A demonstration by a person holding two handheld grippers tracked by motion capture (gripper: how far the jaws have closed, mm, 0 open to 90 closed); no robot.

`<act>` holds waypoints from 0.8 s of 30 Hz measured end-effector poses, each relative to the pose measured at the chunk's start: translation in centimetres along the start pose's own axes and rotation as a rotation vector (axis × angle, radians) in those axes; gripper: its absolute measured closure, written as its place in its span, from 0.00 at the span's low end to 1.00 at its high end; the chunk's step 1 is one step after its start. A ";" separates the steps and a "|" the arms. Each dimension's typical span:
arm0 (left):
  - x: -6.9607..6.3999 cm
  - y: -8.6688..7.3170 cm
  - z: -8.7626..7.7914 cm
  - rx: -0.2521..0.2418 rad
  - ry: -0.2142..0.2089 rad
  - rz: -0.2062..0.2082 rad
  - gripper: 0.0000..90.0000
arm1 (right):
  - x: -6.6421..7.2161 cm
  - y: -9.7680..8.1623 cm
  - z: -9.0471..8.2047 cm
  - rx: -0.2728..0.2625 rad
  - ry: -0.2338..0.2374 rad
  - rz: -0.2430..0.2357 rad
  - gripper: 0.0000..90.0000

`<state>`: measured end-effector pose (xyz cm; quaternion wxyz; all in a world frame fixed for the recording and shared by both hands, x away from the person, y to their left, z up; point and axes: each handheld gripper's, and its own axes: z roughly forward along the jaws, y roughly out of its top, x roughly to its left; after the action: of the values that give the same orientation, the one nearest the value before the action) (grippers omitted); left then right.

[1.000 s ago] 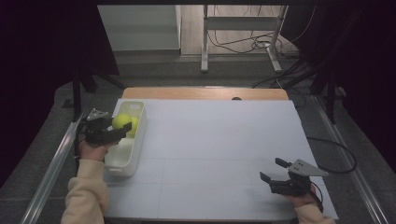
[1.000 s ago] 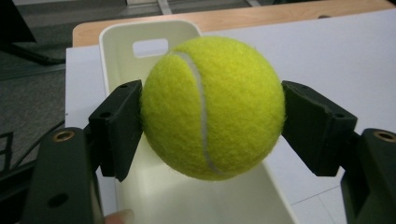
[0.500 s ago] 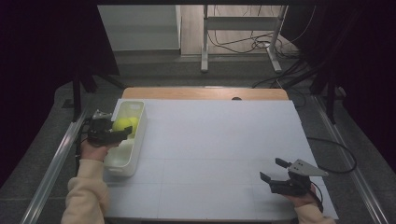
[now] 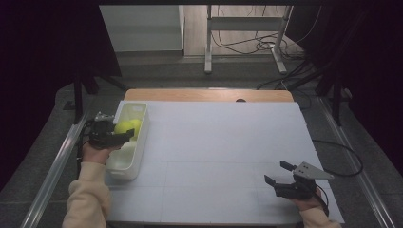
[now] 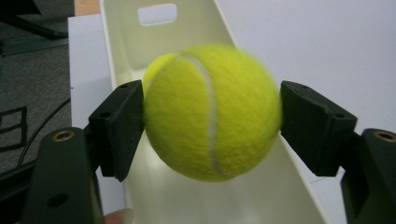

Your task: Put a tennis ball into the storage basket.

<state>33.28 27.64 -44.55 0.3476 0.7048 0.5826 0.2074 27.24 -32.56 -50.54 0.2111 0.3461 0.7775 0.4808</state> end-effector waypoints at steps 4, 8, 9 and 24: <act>-0.1 0.3 -0.5 -0.023 0.007 -0.011 0.16 | -0.1 0.0 -0.1 -0.005 -0.007 0.006 0.17; -0.2 0.3 -0.7 -0.064 -0.026 -0.018 0.13 | 0.0 0.0 0.0 0.001 -0.002 -0.003 0.17; -0.2 0.3 -0.7 -0.069 -0.034 -0.016 0.13 | 0.0 0.0 0.0 0.001 -0.003 -0.002 0.17; -1.6 0.4 -1.0 -0.131 -0.135 0.062 0.12 | 0.0 0.0 0.0 -0.003 -0.004 0.001 0.17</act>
<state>32.50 26.26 -43.40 0.4249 0.7104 0.5211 0.2080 27.24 -32.60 -50.53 0.2128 0.3474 0.7762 0.4812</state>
